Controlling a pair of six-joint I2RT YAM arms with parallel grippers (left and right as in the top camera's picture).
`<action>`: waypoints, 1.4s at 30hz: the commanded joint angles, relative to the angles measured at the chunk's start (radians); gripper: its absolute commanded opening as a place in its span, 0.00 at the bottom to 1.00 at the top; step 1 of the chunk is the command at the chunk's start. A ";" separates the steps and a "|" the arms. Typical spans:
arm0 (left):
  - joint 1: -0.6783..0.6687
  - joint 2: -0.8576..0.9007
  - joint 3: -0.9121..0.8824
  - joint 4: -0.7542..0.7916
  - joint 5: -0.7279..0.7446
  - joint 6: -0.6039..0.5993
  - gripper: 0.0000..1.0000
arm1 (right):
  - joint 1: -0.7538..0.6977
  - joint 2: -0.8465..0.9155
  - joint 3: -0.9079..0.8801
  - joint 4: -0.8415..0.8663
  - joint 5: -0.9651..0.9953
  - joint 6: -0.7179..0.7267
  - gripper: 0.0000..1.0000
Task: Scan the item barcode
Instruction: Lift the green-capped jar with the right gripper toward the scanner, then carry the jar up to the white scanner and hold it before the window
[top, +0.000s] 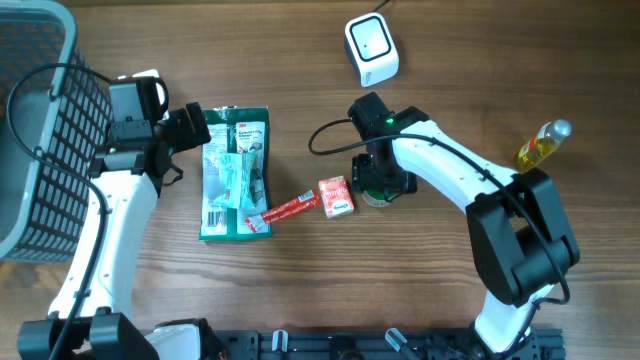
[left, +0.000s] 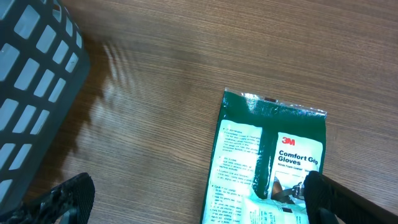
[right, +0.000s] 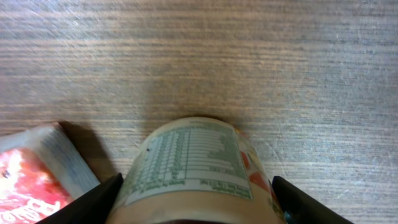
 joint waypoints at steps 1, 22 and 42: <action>0.006 -0.011 0.008 0.003 -0.006 0.019 1.00 | -0.003 0.016 0.007 -0.008 0.013 0.011 0.75; 0.006 -0.011 0.008 0.003 -0.006 0.019 1.00 | -0.006 0.014 0.192 -0.374 -0.797 0.015 0.58; 0.006 -0.011 0.008 0.003 -0.006 0.019 1.00 | -0.006 0.015 0.192 -0.472 -1.075 0.093 0.62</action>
